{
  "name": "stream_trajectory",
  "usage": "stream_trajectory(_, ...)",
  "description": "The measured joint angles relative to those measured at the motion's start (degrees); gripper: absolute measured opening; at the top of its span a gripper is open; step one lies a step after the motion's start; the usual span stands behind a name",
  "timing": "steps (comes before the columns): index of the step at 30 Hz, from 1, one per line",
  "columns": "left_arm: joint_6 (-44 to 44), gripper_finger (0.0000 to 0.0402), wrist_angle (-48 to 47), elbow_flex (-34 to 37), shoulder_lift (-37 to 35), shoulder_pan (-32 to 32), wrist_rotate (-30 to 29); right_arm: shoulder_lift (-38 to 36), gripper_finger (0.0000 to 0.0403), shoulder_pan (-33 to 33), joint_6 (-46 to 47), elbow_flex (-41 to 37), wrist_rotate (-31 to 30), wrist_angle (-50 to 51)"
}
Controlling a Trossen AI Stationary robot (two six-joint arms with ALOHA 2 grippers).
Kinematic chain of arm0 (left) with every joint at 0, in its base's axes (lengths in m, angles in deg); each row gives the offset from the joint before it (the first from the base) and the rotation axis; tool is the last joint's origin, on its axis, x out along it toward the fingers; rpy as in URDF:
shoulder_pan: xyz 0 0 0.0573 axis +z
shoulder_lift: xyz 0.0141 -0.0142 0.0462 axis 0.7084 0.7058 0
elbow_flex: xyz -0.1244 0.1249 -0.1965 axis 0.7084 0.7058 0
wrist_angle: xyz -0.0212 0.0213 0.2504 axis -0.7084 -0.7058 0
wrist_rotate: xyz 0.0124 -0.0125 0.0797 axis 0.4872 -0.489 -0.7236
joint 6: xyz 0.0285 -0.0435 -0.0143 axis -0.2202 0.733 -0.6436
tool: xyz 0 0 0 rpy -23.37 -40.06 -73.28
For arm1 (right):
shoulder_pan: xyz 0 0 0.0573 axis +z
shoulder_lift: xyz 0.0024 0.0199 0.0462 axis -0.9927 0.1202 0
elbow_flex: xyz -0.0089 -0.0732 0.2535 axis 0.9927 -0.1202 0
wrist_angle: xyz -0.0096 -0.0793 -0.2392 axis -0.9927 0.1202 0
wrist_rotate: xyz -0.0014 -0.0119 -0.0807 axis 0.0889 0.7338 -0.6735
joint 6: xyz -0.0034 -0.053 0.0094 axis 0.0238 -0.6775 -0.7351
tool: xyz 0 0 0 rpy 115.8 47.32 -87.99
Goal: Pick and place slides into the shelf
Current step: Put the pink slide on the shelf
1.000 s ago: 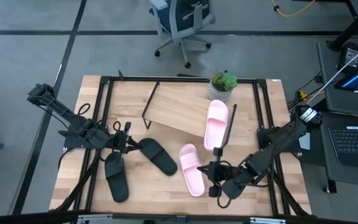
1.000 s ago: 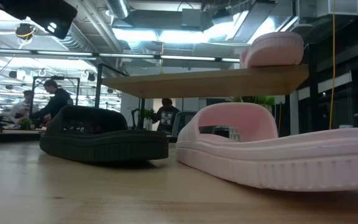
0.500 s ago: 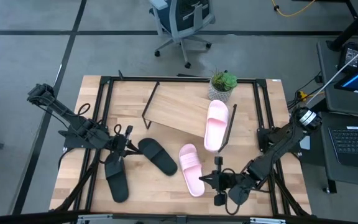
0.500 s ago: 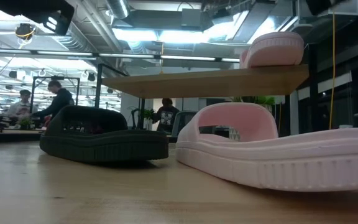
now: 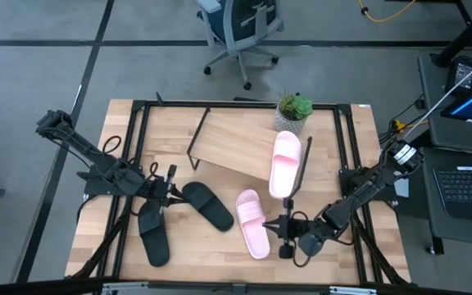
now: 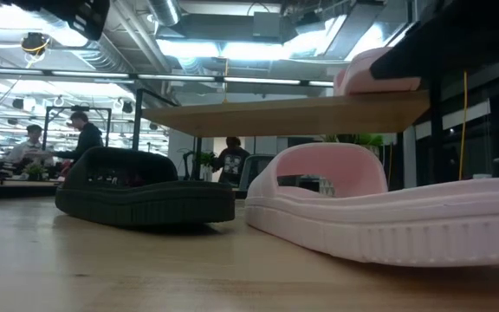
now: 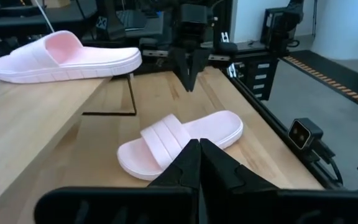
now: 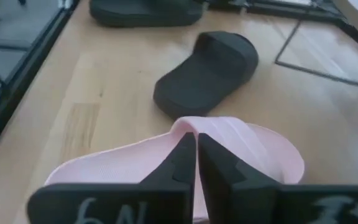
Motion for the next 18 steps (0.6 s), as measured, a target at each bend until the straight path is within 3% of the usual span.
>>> stream_trajectory(11,0.18,0.0,-0.14,0.0,2.19,0.0,2.05,0.0,0.008,-4.51,5.12,3.39,9.29,5.57)
stream_trajectory(18,0.25,0.0,-0.32,0.0,2.42,0.0,2.05,0.0,0.0091,-2.83,-1.35,9.06,12.6,10.85)
